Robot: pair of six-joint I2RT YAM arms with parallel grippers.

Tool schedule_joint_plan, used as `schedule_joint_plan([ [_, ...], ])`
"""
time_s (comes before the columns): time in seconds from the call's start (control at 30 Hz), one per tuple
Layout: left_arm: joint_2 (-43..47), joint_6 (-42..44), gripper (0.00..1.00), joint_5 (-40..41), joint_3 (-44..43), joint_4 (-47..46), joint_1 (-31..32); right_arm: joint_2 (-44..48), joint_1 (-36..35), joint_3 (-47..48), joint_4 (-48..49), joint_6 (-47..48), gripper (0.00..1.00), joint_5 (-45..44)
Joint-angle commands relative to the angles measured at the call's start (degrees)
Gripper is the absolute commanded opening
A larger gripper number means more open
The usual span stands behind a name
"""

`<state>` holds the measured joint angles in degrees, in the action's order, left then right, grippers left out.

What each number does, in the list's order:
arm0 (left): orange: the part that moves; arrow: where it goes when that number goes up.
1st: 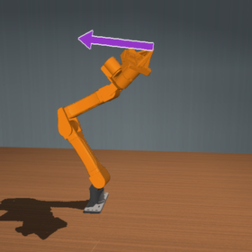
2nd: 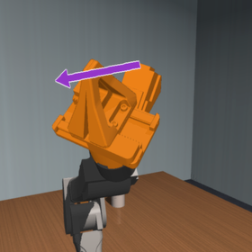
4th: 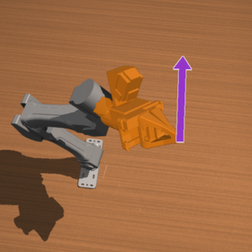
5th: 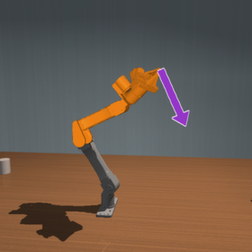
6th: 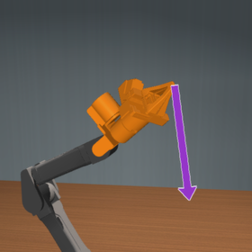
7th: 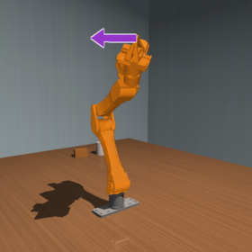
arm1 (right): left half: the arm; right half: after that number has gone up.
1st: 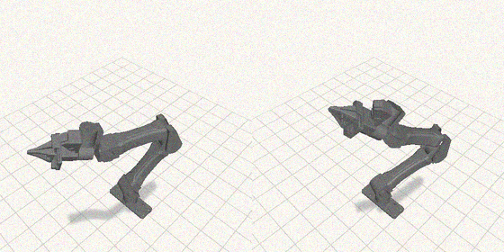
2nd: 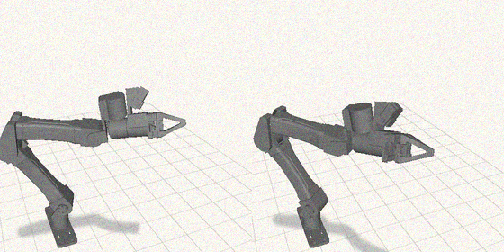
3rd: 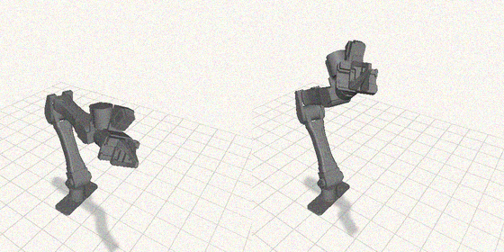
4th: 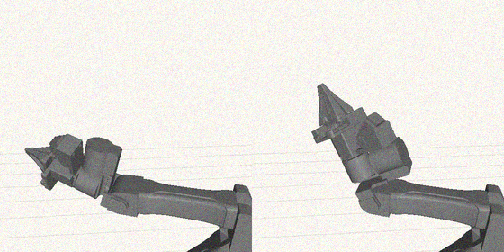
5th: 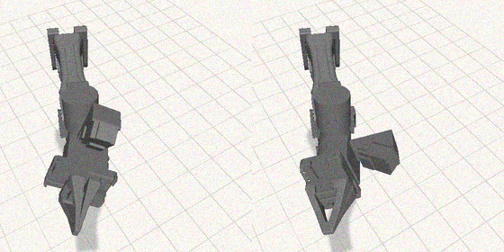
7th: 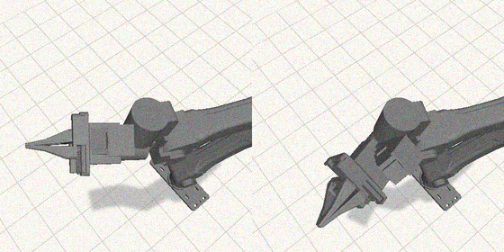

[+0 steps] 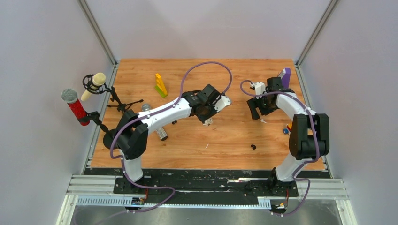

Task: Insert the wireless bluetooth earbuds into the charging case
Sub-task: Pick up the earbud from the center of the board.

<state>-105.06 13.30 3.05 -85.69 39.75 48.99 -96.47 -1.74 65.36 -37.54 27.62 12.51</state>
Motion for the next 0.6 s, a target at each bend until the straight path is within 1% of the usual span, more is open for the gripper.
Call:
schedule_joint_plan([
  [0.0, -0.5, -1.0, 0.0, -0.9, -1.7, -0.6, 0.0, -0.8, 0.8, 2.4, -2.5, 2.0, 0.8, -0.8],
  [0.03, -0.5, -1.0, 0.0, -0.9, -1.7, -0.6, 0.1, -1.1, 0.9, 2.3, -2.6, 2.2, 0.8, -1.1],
  [0.3, -0.7, -0.9, 0.0, -0.8, -1.6, -0.7, 0.0, -3.9, 1.2, 2.1, -3.9, 3.6, 0.62, -2.3],
  [0.37, -0.7, -0.8, 0.0, -0.8, -1.6, -0.7, 0.1, -3.8, 1.1, 2.0, -4.2, 4.0, 0.6, -2.3],
  [0.43, -0.7, -0.9, 0.0, -0.8, -1.6, -0.8, 0.0, -3.5, 2.9, 1.7, -4.3, 4.4, 0.6, -2.5],
  [0.57, -0.7, -0.9, 0.0, -0.8, -1.6, -0.8, 0.1, -3.5, 3.2, 1.8, -4.2, 4.8, 0.53, -3.5],
])
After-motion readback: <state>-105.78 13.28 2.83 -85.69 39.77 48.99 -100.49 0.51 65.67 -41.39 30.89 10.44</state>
